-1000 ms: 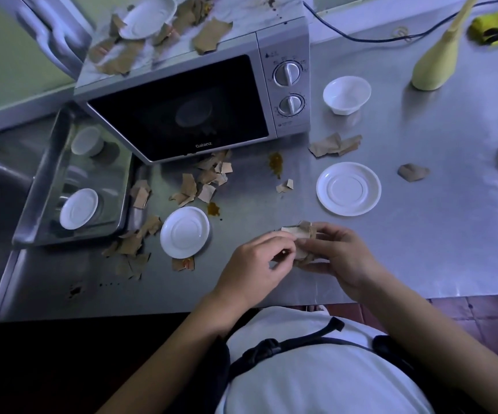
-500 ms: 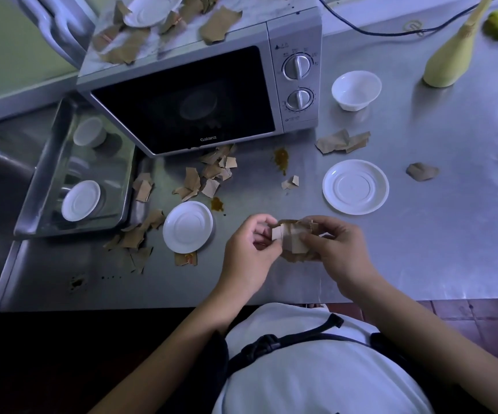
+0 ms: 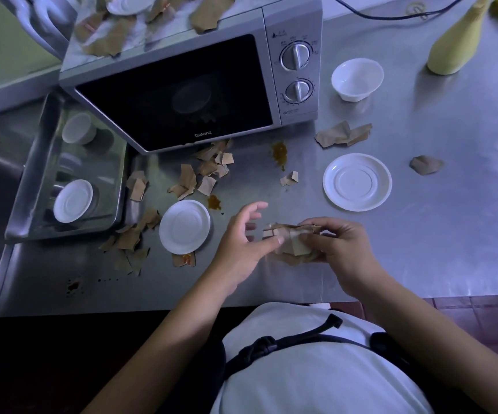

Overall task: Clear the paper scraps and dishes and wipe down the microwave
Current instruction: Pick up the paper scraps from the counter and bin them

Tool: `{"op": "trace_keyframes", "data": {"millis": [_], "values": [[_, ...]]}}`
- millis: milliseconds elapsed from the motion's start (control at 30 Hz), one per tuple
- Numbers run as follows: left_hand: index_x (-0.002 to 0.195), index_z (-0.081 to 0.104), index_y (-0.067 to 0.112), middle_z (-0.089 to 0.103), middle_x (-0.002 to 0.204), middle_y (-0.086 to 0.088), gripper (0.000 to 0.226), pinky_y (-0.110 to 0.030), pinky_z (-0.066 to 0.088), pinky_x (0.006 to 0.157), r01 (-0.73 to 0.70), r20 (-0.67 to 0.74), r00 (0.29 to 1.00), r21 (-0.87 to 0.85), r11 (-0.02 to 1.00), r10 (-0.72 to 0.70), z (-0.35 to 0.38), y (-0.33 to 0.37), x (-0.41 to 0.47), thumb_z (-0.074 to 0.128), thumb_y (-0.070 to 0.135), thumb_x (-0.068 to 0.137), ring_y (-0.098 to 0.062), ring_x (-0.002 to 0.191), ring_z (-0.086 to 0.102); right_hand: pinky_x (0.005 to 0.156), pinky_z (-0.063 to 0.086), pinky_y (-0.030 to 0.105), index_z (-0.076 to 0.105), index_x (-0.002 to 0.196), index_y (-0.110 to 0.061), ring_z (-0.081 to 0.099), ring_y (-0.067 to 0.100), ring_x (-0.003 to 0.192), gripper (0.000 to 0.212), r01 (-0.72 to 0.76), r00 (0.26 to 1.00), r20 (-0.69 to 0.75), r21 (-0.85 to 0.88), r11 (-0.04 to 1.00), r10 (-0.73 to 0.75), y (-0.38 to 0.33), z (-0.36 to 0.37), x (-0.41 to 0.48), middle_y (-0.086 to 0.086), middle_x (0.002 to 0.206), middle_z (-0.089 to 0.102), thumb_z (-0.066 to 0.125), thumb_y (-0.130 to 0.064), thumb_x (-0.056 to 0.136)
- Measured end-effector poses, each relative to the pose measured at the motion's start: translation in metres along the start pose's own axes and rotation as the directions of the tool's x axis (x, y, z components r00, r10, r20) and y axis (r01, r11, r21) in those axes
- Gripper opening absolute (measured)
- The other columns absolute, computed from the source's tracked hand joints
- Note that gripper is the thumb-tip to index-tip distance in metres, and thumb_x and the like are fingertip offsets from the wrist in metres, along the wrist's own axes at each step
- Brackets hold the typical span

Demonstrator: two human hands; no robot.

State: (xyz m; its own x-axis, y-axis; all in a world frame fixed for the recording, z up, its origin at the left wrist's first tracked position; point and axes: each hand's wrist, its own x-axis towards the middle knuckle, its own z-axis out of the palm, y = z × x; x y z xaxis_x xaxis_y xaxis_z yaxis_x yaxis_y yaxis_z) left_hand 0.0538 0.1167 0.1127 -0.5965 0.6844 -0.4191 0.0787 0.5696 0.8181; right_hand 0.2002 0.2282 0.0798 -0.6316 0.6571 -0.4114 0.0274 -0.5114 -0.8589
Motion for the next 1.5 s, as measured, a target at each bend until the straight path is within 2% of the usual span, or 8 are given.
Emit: {"op": "trace_keyframes", "data": {"millis": [167, 400, 733, 967, 1100, 1200, 1333, 1500], "values": [[0.103, 0.068, 0.014, 0.069, 0.089, 0.003, 0.028, -0.019, 0.053, 0.071, 0.100, 0.313, 0.950, -0.304, 0.948, 0.000, -0.015, 0.007, 0.009, 0.071, -0.005, 0.083, -0.010, 0.081, 0.064, 0.054, 0.056, 0.029, 0.080, 0.079, -0.015, 0.065, 0.019, 0.059, 0.028, -0.001, 0.994, 0.109, 0.025, 1.000, -0.002, -0.005, -0.002, 0.003, 0.009, 0.072, 0.070, 0.067, 0.010, 0.084], [0.088, 0.067, 0.014, 0.067, 0.073, 0.005, 0.027, -0.021, 0.054, 0.067, 0.113, 0.255, 0.967, -0.334, 0.936, -0.026, -0.009, 0.002, 0.029, 0.073, -0.010, 0.078, -0.010, 0.070, 0.063, 0.056, 0.056, 0.029, 0.081, 0.079, -0.016, 0.067, 0.019, 0.062, 0.029, 0.017, 1.000, 0.020, 0.041, 0.999, -0.018, 0.000, -0.006, 0.010, 0.008, 0.073, 0.071, 0.067, 0.009, 0.085], [0.067, 0.068, 0.020, 0.062, 0.069, 0.000, 0.035, -0.024, 0.054, 0.056, 0.179, 0.344, 0.939, -0.413, 0.893, -0.029, 0.013, -0.005, 0.064, 0.071, -0.013, 0.078, -0.014, 0.064, 0.064, 0.067, 0.062, 0.041, 0.077, 0.098, -0.015, 0.072, 0.030, 0.079, 0.025, -0.209, 0.975, 0.079, 0.011, 0.978, 0.208, -0.008, -0.037, 0.019, 0.012, 0.098, 0.075, 0.067, 0.003, 0.086], [0.092, 0.074, 0.018, 0.067, 0.095, -0.010, 0.022, -0.030, 0.057, 0.078, 0.324, 0.603, 0.798, -0.426, 0.845, -0.001, 0.024, 0.012, 0.097, 0.078, 0.003, 0.076, -0.020, 0.086, 0.066, 0.058, 0.058, 0.029, 0.080, 0.078, -0.011, 0.072, 0.022, 0.062, 0.030, -0.047, 0.980, -0.187, 0.101, 0.994, 0.065, -0.005, -0.049, 0.015, 0.009, 0.074, 0.075, 0.064, 0.014, 0.082], [0.097, 0.070, 0.018, 0.068, 0.094, -0.003, 0.020, -0.032, 0.059, 0.080, 0.014, 0.253, 0.967, -0.083, 0.996, 0.008, 0.026, 0.009, 0.150, 0.076, 0.005, 0.082, -0.017, 0.087, 0.064, 0.058, 0.058, 0.027, 0.079, 0.082, -0.014, 0.075, 0.026, 0.066, 0.028, -0.004, 0.915, -0.397, 0.167, 0.986, 0.071, 0.011, -0.066, 0.003, 0.009, 0.079, 0.076, 0.064, 0.010, 0.083], [0.088, 0.067, 0.027, 0.065, 0.083, 0.010, 0.014, -0.039, 0.057, 0.084, -0.181, 0.112, 0.982, 0.374, 0.910, 0.149, 0.031, 0.009, 0.183, 0.076, 0.019, 0.082, -0.014, 0.078, 0.063, 0.058, 0.058, 0.029, 0.078, 0.084, -0.017, 0.074, 0.021, 0.067, 0.028, -0.012, 0.869, -0.482, 0.210, 0.978, 0.114, 0.024, -0.083, -0.010, 0.006, 0.079, 0.076, 0.065, 0.008, 0.084], [0.093, 0.058, 0.027, 0.064, 0.087, 0.010, 0.029, -0.036, 0.055, 0.079, -0.175, 0.105, 0.984, 0.673, 0.718, 0.141, 0.050, 0.015, 0.204, 0.073, 0.046, 0.078, -0.022, 0.087, 0.064, 0.057, 0.058, 0.029, 0.078, 0.076, -0.022, 0.072, 0.022, 0.068, 0.033, -0.005, 0.840, -0.524, 0.250, 0.968, 0.140, 0.034, -0.101, -0.027, 0.004, 0.077, 0.073, 0.065, 0.008, 0.084], [0.101, 0.065, 0.016, 0.071, 0.107, -0.008, 0.024, -0.033, 0.051, 0.081, -0.078, -0.019, 0.990, 0.753, 0.654, 0.140, 0.075, 0.014, 0.210, 0.073, 0.029, 0.082, -0.031, 0.102, 0.064, 0.056, 0.058, 0.029, 0.076, 0.068, -0.024, 0.071, 0.019, 0.065, 0.036, 0.021, 0.843, -0.524, 0.266, 0.964, 0.126, 0.034, -0.107, -0.035, 0.001, 0.075, 0.072, 0.066, 0.007, 0.083]]}}
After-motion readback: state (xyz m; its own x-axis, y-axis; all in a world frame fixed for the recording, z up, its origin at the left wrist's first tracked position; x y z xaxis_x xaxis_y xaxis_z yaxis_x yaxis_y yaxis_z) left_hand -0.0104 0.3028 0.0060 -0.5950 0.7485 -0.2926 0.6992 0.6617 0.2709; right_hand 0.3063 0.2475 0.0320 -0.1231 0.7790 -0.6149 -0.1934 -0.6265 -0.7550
